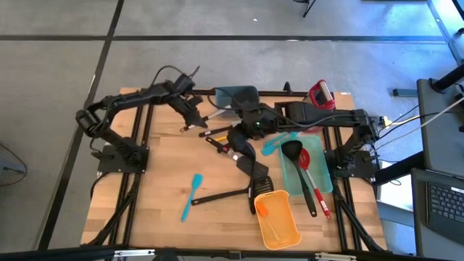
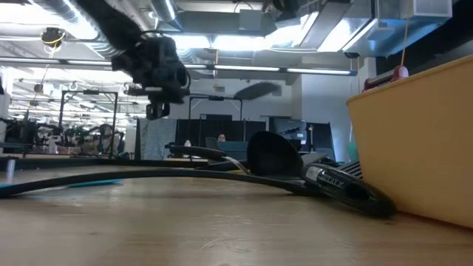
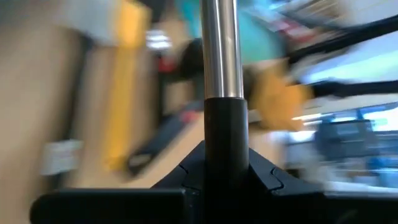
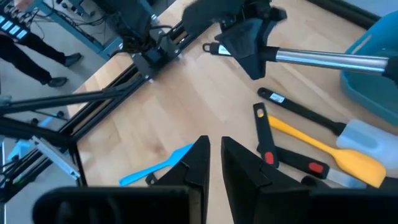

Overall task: Pick & Place Kitchen Items
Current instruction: Put the large black spatula into the blue bin

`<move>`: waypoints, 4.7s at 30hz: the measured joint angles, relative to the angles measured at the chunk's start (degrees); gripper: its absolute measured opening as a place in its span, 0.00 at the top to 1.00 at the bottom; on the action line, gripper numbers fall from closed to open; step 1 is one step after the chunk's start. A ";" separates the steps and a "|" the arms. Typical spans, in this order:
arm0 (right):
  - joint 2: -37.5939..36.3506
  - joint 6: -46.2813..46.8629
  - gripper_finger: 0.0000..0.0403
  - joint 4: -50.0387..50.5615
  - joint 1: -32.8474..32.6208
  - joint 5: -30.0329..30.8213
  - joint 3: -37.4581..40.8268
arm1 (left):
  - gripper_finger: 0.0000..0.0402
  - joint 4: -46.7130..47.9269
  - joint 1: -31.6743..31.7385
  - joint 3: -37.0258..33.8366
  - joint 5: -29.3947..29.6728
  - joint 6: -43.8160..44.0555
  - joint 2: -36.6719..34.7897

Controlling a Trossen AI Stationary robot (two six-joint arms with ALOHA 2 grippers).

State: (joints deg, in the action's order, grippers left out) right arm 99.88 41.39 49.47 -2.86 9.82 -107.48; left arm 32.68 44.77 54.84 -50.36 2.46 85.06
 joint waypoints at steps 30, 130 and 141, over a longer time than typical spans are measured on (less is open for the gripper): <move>-0.36 28.98 0.93 -43.82 5.15 -13.63 30.30 | 0.89 11.00 -0.02 19.73 48.27 -26.44 -3.99; -1.54 -32.14 0.84 -3.43 18.70 -4.87 -1.81 | 0.89 53.75 -2.73 30.85 -7.83 -34.71 19.77; 1.69 -36.13 0.74 2.34 18.01 -10.76 -1.75 | 0.89 52.33 -2.73 30.85 -7.37 -34.75 19.77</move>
State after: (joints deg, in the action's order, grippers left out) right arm 101.57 5.26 51.81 15.15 -0.94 -109.23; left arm 85.01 42.04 85.69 -57.74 -32.29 104.84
